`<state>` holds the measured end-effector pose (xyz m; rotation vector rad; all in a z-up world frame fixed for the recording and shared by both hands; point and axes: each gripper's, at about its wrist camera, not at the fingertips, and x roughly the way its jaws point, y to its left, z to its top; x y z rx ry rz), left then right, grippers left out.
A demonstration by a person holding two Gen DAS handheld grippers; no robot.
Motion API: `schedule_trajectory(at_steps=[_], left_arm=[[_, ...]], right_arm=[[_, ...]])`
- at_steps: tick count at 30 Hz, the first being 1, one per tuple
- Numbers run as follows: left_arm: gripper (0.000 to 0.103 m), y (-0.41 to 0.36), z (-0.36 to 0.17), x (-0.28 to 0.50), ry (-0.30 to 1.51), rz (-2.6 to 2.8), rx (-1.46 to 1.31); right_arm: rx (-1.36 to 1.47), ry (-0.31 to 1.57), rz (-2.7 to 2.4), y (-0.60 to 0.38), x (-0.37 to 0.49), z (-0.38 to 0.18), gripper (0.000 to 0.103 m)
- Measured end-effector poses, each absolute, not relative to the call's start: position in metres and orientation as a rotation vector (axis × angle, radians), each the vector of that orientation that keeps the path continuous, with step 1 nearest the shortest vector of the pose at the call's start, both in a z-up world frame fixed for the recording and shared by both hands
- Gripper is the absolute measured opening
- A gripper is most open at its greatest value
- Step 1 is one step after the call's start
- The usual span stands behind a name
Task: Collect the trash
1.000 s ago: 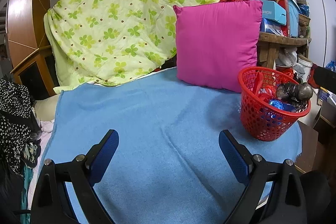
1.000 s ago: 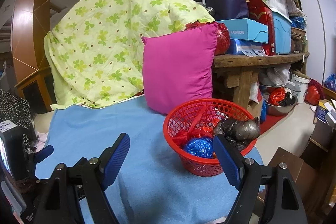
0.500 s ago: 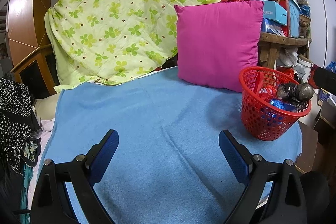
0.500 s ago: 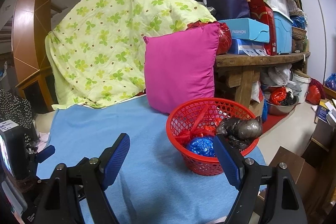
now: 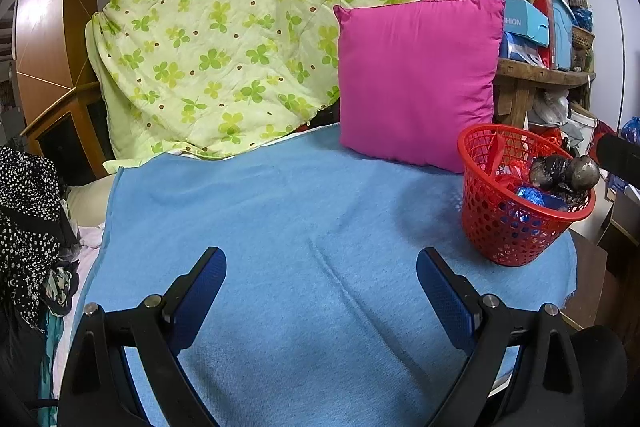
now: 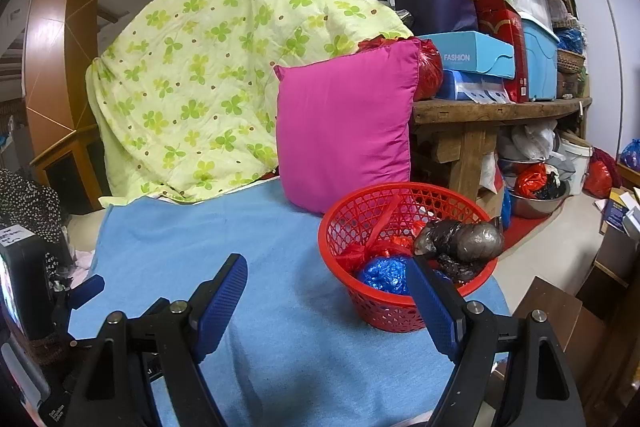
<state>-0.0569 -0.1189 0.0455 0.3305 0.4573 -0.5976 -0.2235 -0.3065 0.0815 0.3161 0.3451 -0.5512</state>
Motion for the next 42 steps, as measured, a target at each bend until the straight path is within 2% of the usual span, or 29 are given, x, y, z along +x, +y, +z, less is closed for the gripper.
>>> schedule_trajectory(at_steps=[42], left_arm=[[0.096,-0.119,0.04,-0.055,0.472,-0.61,0.35]], right_arm=[[0.333,0.359,-0.554,-0.315,-0.221,0.071,0.084]])
